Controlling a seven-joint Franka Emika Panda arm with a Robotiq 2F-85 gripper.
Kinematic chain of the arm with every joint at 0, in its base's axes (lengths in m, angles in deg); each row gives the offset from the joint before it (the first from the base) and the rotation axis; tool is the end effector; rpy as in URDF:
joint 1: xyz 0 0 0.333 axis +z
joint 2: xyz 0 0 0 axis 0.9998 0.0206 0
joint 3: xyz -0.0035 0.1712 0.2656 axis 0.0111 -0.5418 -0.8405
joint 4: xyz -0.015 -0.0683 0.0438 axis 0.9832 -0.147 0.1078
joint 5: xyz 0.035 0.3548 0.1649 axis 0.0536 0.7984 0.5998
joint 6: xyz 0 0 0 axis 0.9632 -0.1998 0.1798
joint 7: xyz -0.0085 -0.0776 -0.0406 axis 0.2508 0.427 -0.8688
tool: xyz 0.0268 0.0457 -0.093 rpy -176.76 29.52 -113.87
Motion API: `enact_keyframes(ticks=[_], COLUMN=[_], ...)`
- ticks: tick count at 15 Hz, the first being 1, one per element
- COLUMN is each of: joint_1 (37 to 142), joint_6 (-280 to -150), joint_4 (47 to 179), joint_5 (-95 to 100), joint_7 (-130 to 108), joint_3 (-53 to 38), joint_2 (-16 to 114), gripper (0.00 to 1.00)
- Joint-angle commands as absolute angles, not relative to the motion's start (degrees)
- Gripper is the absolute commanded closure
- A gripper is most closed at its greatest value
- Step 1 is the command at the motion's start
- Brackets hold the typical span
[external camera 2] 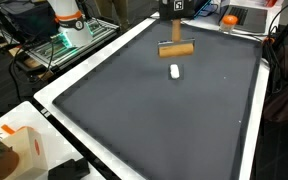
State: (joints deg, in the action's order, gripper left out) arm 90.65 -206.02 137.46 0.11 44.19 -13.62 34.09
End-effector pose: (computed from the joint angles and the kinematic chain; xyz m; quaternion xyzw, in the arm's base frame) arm 0.5672 0.0362 0.4442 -0.8920 0.4456 -0.0752 0.0025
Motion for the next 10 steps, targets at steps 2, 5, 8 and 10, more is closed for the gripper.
enact_keyframes(ticks=[2,5,8,10], joint_1=[91.6,92.0,92.3,92.7], joint_6=[-208.1,-210.5,-211.0,-210.0], joint_4=[140.7,142.0,142.2,141.8], joint_5=[-1.9,-1.8,-1.7,-2.2], joint_7=[45.2,45.3,45.4,45.8], joint_3=[-13.8,-13.9,-13.9,-14.0], joint_2=[34.5,34.7,34.9,35.2], gripper=[0.78,0.78,0.78,0.78])
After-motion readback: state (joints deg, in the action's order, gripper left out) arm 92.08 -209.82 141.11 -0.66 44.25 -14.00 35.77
